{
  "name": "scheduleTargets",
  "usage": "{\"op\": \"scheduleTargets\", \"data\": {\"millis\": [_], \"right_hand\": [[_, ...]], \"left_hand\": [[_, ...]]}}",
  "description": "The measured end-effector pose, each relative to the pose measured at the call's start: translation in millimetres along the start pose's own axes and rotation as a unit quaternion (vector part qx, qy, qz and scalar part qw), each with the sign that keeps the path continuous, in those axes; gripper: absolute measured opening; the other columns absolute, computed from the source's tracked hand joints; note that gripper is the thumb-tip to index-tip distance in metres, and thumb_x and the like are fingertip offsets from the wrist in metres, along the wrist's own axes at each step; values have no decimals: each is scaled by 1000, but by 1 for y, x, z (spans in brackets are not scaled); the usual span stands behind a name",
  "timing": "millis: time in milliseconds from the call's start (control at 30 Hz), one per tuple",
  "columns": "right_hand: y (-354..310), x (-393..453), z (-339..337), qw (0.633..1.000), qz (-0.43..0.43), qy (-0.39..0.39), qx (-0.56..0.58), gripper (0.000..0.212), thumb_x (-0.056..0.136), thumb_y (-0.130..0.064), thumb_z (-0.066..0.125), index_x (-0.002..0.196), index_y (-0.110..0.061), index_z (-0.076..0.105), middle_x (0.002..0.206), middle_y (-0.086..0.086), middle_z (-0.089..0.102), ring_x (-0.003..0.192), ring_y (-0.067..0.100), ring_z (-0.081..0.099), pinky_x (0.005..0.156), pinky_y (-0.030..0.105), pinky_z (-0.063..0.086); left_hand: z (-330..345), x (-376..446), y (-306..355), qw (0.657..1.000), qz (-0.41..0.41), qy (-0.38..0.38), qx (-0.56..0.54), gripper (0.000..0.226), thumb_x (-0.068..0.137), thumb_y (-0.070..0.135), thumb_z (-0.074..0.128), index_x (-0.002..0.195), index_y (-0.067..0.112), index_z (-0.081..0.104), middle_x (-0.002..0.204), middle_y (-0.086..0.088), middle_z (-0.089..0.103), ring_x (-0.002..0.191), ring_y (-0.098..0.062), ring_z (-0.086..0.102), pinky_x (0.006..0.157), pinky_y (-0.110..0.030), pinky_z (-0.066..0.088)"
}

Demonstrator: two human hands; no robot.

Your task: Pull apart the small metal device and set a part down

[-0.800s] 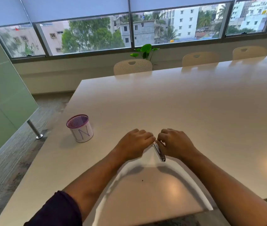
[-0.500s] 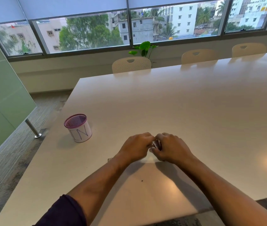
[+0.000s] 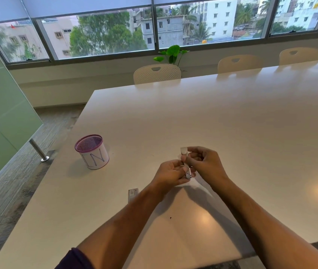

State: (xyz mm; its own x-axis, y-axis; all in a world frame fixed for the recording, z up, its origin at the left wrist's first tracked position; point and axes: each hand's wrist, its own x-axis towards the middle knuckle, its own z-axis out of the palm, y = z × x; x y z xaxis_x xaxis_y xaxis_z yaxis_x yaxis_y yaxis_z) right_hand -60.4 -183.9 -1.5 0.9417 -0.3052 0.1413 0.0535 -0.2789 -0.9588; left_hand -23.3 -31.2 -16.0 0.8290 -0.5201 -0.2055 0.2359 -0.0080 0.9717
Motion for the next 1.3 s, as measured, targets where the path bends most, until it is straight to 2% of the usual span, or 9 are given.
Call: {"op": "scheduleTargets", "data": {"millis": [100,167,333,600,767,900,1033,1100,1300], "right_hand": [[-1,-1,-4,994,16,-33,103,26,82,-19,83,106,-22,75,91,5,80,88,21,77,81,30,62],[-5,-1,-5,995,10,-46,88,13,85,-30,80,97,-23,77,87,3,81,84,20,78,84,36,63],[-14,-2,10,986,-57,11,-155,48,78,-55,79,59,-15,61,57,10,63,49,12,52,52,28,47],[-22,2,21,943,-77,32,-323,39,87,-46,65,61,-18,59,56,-1,61,51,15,58,52,29,49],[-14,3,15,975,-75,-4,-211,48,87,-46,72,55,-14,55,49,0,50,46,11,43,50,28,37],[-13,1,11,993,-49,-43,-97,42,91,-41,72,56,-21,58,54,3,57,53,13,56,60,35,53],[-14,0,10,995,-45,-44,-77,40,95,-34,68,61,-16,57,71,26,64,72,43,66,72,55,59],[-12,1,11,996,-41,-44,-65,36,94,-31,69,68,-7,63,76,28,66,76,47,65,74,58,58],[-13,-3,16,996,-52,-70,-28,26,91,-30,74,88,-4,73,76,26,69,64,23,63,69,44,60]], "left_hand": [[-6,-5,2,999,-3,-27,-31,28,93,16,73,119,5,70,108,-13,80,104,-25,77,85,-30,63],[-9,-8,1,999,9,-14,-36,34,86,20,82,115,4,74,103,-14,81,97,-26,78,86,-32,62],[-3,-9,-8,991,96,77,56,13,78,8,86,90,8,81,84,-16,80,81,-26,78,83,-36,64],[5,-8,-11,979,118,111,126,14,84,-3,75,98,0,79,91,-18,79,86,-31,78,86,-44,64],[-6,-8,-2,994,75,58,61,23,82,-2,78,104,4,76,82,-13,78,83,-28,77,76,-33,64],[-20,-9,6,997,59,4,54,35,86,16,81,117,7,68,93,-15,81,89,-27,79,81,-34,64],[-25,-11,9,992,100,56,49,30,92,28,76,109,4,71,91,-9,81,77,-17,78,73,-29,62],[-28,-11,9,990,112,81,38,30,92,28,76,108,4,72,91,-11,81,77,-18,78,72,-30,64],[-33,-14,10,994,71,85,-3,30,92,28,73,108,3,73,79,-4,80,67,-15,75,74,-31,64]]}}
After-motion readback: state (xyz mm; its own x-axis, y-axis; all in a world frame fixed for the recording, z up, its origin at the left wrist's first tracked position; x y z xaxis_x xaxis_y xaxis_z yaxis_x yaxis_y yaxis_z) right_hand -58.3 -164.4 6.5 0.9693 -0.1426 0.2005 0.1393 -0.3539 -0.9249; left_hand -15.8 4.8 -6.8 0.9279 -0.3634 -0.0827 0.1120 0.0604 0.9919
